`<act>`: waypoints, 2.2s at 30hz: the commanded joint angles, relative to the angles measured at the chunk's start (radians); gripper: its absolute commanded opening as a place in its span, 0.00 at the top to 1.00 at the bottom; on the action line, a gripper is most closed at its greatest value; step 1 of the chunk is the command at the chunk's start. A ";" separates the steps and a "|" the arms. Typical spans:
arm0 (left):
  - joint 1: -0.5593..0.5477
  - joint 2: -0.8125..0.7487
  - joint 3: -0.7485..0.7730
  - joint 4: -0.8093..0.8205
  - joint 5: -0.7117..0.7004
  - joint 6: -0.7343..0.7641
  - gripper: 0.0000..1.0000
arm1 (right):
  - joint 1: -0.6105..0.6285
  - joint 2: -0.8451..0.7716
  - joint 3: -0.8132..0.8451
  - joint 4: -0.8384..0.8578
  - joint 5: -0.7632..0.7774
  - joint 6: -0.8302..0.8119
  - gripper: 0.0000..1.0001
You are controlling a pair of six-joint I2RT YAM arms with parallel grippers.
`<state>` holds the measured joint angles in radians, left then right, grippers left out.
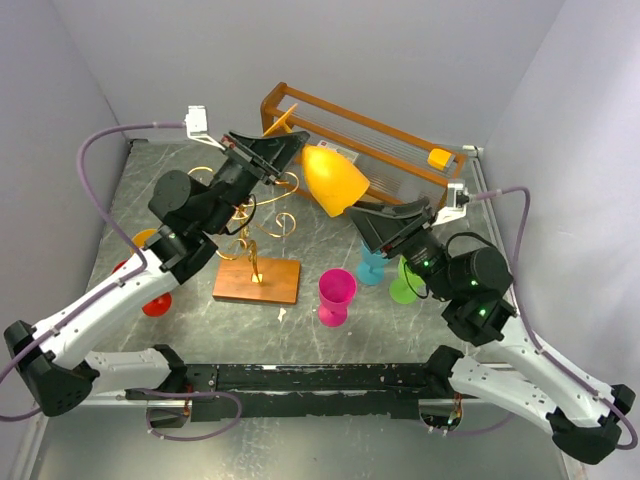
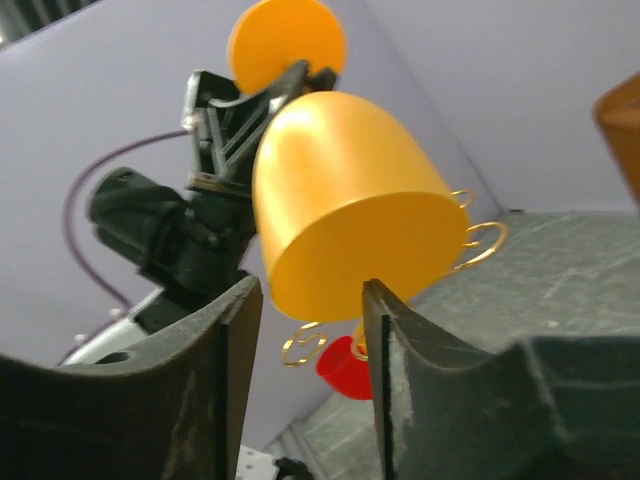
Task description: Place the wine glass upside down on the wine glass rack
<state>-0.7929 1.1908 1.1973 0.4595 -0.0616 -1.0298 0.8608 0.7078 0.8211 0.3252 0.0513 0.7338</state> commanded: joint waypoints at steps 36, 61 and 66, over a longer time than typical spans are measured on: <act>-0.003 0.035 0.173 -0.114 0.622 1.239 0.93 | 0.005 0.156 0.400 -0.263 0.002 0.189 0.37; -0.003 0.045 0.181 -0.247 0.751 1.382 0.93 | 0.005 0.208 0.393 -0.292 0.025 0.308 0.76; -0.003 0.050 0.173 -0.236 0.767 1.372 0.93 | 0.005 0.222 0.388 -0.274 -0.004 0.323 0.86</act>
<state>-0.7918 1.2385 1.3602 0.1883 0.6525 0.3298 0.8616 0.9184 1.1946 0.0498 0.0704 1.0405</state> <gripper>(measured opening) 0.130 0.192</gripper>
